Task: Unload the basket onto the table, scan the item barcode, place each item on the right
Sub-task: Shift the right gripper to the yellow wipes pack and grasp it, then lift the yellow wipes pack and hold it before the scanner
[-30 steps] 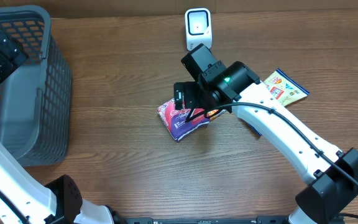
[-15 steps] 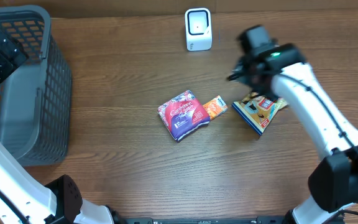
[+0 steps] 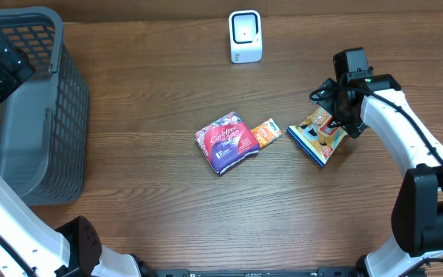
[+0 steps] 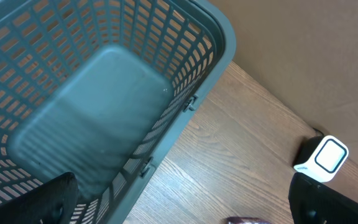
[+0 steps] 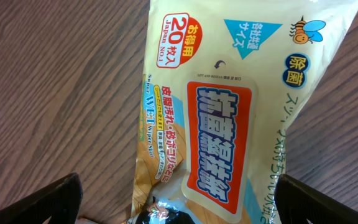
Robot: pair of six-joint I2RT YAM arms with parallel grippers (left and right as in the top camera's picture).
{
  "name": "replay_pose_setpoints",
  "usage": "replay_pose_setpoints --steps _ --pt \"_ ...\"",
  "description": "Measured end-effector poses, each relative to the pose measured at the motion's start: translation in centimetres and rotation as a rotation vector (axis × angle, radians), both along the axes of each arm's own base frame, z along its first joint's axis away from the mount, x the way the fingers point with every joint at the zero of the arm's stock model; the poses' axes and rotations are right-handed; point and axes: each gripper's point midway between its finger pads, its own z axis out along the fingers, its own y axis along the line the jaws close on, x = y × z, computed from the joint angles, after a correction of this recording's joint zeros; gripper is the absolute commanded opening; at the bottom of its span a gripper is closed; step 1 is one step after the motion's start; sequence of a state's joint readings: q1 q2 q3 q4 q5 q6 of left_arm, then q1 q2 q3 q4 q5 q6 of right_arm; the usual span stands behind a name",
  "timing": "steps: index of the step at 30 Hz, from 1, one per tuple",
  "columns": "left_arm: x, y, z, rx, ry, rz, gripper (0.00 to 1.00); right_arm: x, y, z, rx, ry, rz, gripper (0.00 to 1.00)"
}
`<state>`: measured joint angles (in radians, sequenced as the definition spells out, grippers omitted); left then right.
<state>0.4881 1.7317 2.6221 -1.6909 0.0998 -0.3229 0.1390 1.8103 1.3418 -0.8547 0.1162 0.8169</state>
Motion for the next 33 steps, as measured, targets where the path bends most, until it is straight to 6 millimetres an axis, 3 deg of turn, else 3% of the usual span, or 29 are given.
replay_pose_setpoints --steps 4,12,22,25,28,33 --pt "0.0 0.0 0.0 0.000 0.000 0.000 1.00 0.1 -0.1 -0.9 -0.019 0.018 0.002 0.97" --pt "0.0 0.0 0.0 0.000 0.000 0.000 1.00 -1.7 -0.8 -5.7 -0.066 0.176 -0.006 0.97" --pt "0.0 0.0 0.0 0.000 0.000 0.000 1.00 -2.9 -1.0 -6.8 -0.078 0.244 -0.024 0.41" --pt "0.0 0.0 0.0 0.000 0.000 0.000 1.00 -3.3 -1.0 -6.4 -0.080 0.265 -0.021 0.25" --pt "0.0 0.0 0.0 0.000 0.000 0.000 1.00 -3.6 -0.9 -5.4 -0.080 0.298 0.007 0.04" --pt "0.0 0.0 0.0 0.000 0.000 0.000 1.00 -1.8 1.2 -3.0 0.007 0.289 0.173 0.04"
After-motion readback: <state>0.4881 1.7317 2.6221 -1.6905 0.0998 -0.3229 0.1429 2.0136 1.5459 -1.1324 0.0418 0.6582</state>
